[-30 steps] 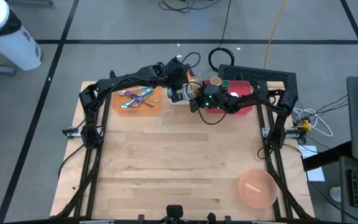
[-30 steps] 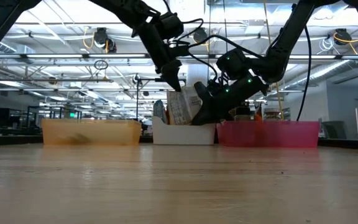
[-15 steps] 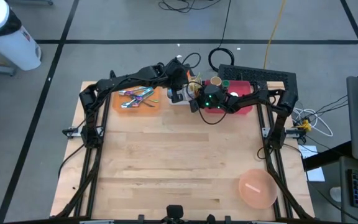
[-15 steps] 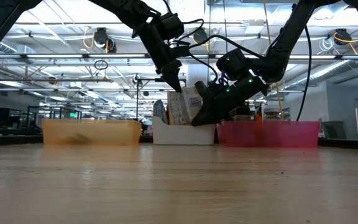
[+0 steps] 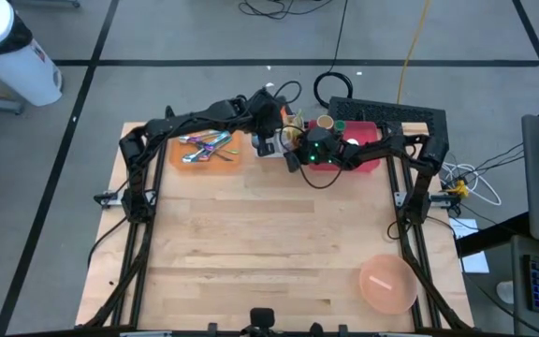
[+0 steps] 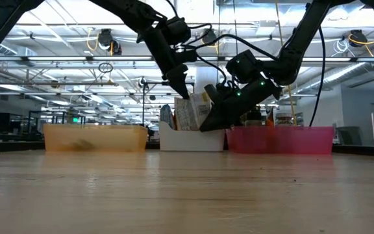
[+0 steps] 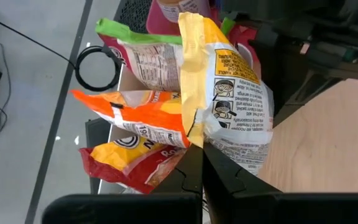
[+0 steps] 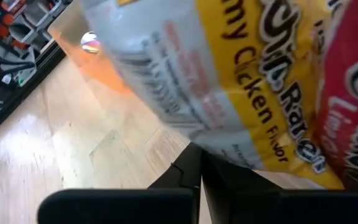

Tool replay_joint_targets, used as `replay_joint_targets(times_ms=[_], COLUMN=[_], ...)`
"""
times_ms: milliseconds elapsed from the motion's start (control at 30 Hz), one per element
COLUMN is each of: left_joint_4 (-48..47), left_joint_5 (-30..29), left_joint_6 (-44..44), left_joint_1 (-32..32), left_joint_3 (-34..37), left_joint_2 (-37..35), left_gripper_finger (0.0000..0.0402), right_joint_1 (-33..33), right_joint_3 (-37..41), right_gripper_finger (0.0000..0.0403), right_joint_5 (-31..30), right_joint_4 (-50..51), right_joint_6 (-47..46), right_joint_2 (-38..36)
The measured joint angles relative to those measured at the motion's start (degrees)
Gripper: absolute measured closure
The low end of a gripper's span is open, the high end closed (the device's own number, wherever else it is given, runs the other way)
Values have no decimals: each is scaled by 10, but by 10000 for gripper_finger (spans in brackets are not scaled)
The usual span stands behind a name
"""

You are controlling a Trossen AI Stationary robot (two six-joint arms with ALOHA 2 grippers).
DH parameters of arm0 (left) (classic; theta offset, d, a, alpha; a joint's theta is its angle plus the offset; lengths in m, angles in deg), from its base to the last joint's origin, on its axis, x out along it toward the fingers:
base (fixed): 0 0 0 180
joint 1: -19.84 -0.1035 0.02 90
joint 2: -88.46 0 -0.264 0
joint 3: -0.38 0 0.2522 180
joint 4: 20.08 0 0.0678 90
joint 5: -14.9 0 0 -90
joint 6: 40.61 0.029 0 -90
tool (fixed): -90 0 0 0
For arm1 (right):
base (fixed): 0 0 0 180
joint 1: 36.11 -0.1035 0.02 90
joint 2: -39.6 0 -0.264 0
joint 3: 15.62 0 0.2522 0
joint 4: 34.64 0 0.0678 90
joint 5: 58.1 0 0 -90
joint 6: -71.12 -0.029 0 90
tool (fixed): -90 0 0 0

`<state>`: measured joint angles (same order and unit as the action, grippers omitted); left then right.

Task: Pick & Place Food Item
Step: Put the yellow noodle pack into the white bin

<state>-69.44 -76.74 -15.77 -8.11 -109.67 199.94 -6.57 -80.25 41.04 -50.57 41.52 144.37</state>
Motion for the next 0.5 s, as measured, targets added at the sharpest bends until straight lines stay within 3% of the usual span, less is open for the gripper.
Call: replay_joint_targets(times_ms=[367,433,500], left_joint_4=[-5,-4,-4], left_joint_5=[50,46,5], left_joint_6=[6,10,6], left_joint_1=[-19,-19,-19], left_joint_3=[0,0,1], left_joint_2=[0,0,5], left_gripper_finger=[401,401,401], right_joint_1=[1,1,-3], right_joint_3=[-1,0,0], right_gripper_finger=[403,403,403], right_joint_5=[1,4,30], right_joint_4=[11,12,-29], right_joint_6=[49,53,66], right_joint_2=[-24,-24,-23])
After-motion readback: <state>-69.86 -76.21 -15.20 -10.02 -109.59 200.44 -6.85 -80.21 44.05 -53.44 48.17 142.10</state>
